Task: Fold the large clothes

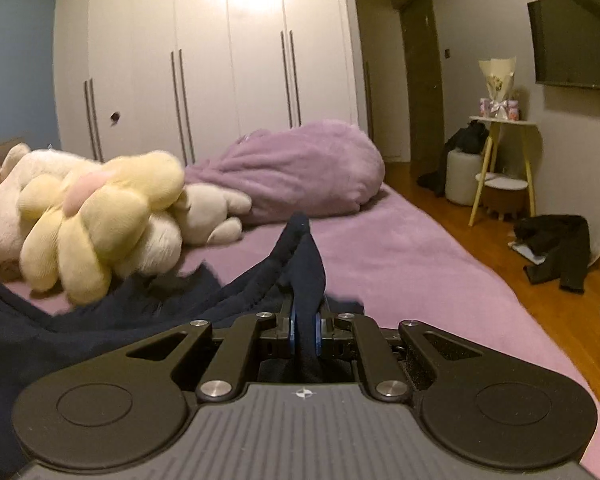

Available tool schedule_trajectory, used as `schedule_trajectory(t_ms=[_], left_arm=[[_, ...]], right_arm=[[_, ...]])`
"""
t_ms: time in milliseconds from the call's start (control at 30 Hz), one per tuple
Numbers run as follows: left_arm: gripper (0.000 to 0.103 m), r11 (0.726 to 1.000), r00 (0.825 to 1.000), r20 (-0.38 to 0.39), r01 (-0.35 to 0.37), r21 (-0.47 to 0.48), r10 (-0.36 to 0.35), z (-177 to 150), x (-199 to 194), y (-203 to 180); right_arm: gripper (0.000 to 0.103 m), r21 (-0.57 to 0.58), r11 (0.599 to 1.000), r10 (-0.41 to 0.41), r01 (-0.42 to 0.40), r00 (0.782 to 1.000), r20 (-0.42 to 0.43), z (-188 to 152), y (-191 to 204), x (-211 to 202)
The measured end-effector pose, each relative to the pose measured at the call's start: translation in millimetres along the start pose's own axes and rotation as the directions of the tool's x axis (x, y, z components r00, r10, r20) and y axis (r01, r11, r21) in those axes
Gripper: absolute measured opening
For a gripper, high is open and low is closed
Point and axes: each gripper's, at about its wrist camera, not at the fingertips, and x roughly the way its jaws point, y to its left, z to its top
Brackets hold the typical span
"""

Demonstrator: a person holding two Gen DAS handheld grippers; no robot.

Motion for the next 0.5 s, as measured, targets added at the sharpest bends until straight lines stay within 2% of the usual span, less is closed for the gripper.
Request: schedule_trajectory(t_ms=[133,200,267,367,400,433,467,500], left_arm=[[0.02,0.996,0.996,0.026,-0.089,-0.03,0.09,24,73,-1],[0.02,0.985,0.986,0.016,-0.168,-0.036,0.169,17,113,-3],[0.024,0.971,0.971,0.002,-0.241,-0.002,0.241,-1,146,-6],[0.038,0.94,0.94,-0.03,-0.338,0.042,0.339,-41,185,-4],[0.051,0.93,0.931,-0.027,-0.362,0.061,0.364,-53,194,-3],[0.058,0.923,0.924,-0.039,-0.376,0.076,0.38,-66,203,0],[0.06,0.926,0.925,-0.065,-0.371,0.068,0.375,-75,210,3],[0.068,0.931,0.925,-0.098,-0.363,0.051,0.366,-82,216,8]], right_arm=[[0.008,-0.018,0.997,-0.074,0.075,0.996,0.051,43,22,64],[0.008,-0.016,0.994,-0.111,0.112,0.991,0.074,58,33,100],[0.008,-0.002,0.989,-0.148,0.149,0.986,0.077,63,43,136],[0.009,-0.027,0.979,-0.203,0.204,0.978,0.049,46,59,187],[0.009,-0.045,0.974,-0.222,0.223,0.975,0.033,36,63,200],[0.009,-0.068,0.967,-0.243,0.244,0.97,0.015,23,66,214],[0.009,-0.096,0.961,-0.262,0.26,0.965,-0.009,10,68,228],[0.009,-0.126,0.952,-0.286,0.28,0.958,-0.029,-4,69,239]])
